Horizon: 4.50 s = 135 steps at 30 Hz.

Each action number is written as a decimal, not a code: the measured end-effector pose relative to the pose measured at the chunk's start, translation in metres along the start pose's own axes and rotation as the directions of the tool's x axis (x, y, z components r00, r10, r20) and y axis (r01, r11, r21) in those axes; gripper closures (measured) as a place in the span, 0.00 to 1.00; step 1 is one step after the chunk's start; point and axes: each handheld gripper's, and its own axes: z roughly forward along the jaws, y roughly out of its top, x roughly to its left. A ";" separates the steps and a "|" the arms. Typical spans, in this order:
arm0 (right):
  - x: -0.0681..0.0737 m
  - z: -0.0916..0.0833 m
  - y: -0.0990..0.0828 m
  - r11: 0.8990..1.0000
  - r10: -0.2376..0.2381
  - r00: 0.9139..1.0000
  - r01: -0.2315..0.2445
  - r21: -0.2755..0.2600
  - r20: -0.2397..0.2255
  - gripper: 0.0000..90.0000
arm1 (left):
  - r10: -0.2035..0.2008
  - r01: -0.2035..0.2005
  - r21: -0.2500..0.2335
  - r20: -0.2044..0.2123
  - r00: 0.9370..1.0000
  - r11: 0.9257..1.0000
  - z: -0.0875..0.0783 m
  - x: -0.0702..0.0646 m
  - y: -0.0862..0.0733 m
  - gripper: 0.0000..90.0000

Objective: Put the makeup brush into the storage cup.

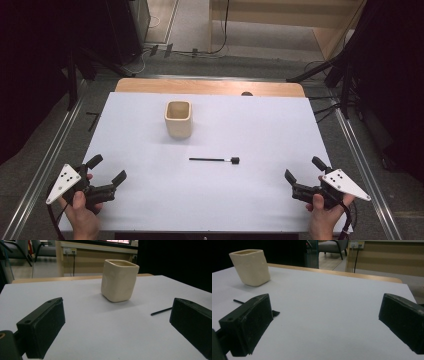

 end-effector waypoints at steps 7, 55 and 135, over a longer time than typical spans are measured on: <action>0.003 0.001 0.004 1.000 0.008 1.000 -0.008 0.005 -0.023 0.04 | -0.007 0.007 0.003 -0.001 1.000 1.000 0.001 -0.003 -0.001 0.00; 0.056 0.101 0.079 0.981 -0.088 0.963 0.128 0.145 -0.254 0.16 | -0.008 0.008 0.012 -0.001 1.000 1.000 0.002 -0.006 -0.002 0.00; 0.132 0.223 0.069 0.427 -0.234 0.696 0.701 0.571 -0.679 0.79 | 0.000 0.000 0.017 0.002 1.000 1.000 0.004 -0.005 -0.002 0.00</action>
